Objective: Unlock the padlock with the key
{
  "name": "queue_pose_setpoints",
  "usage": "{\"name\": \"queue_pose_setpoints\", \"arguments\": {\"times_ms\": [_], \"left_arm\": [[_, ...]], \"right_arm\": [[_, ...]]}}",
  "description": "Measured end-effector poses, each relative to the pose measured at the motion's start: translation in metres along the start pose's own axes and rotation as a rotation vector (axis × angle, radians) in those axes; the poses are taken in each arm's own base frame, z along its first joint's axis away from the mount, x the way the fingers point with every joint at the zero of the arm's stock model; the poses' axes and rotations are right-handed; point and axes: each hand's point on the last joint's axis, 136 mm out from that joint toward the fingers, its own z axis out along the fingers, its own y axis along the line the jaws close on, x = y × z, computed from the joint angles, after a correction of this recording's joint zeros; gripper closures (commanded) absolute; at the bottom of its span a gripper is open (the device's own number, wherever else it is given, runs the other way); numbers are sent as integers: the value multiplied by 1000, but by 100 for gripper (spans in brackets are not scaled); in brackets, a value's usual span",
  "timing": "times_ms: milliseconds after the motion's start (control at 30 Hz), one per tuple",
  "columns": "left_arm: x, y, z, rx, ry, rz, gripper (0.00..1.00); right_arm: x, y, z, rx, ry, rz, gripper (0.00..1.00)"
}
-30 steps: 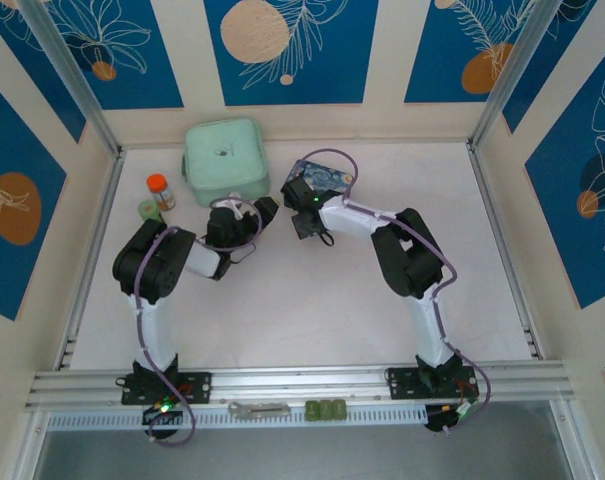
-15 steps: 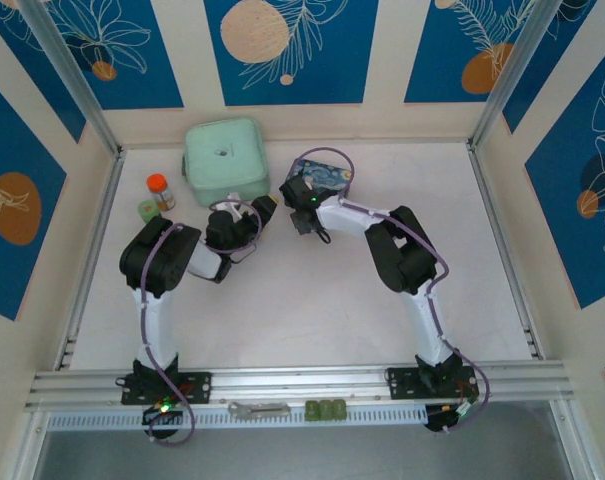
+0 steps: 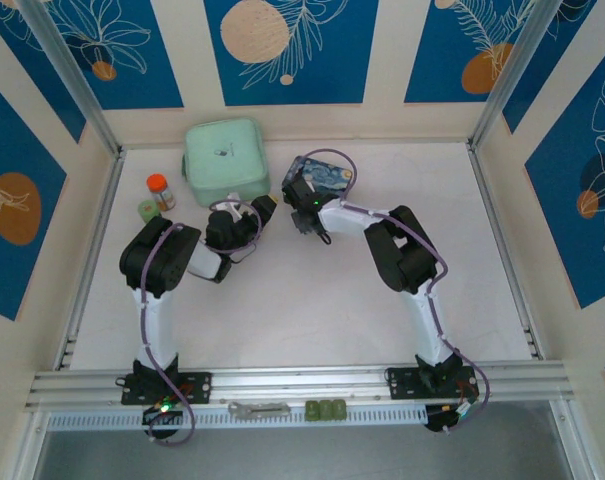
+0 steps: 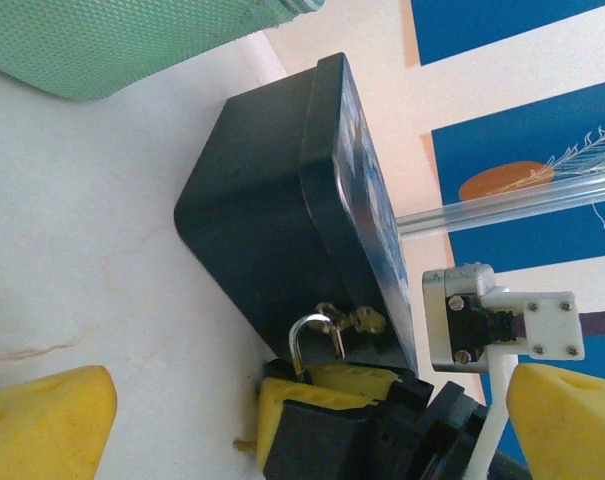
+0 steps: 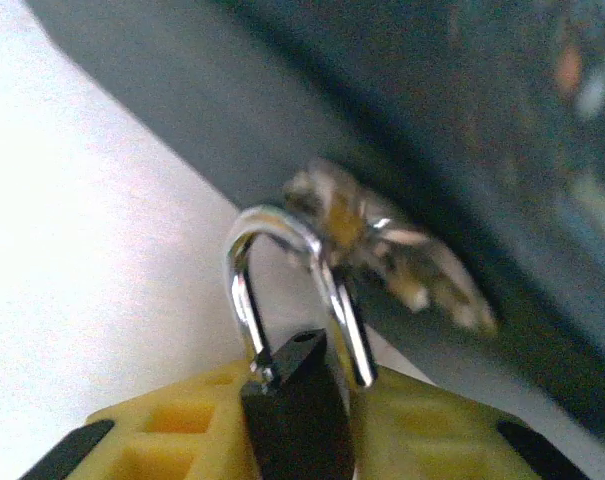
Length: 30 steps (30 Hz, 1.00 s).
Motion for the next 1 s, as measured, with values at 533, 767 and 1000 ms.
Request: {"name": "queue_pose_setpoints", "arguments": {"times_ms": [533, 767, 1000], "left_arm": [[3, -3, 2, 7, 25, 0, 0], [-5, -7, 26, -83, 85, 99, 0], [-11, -30, 51, -141, 150, 243, 4]], "right_arm": [[3, -8, -7, -148, -32, -66, 100], [41, -29, -29, -311, 11, -17, 100], [55, -15, -43, -435, 27, -11, 100]]}}
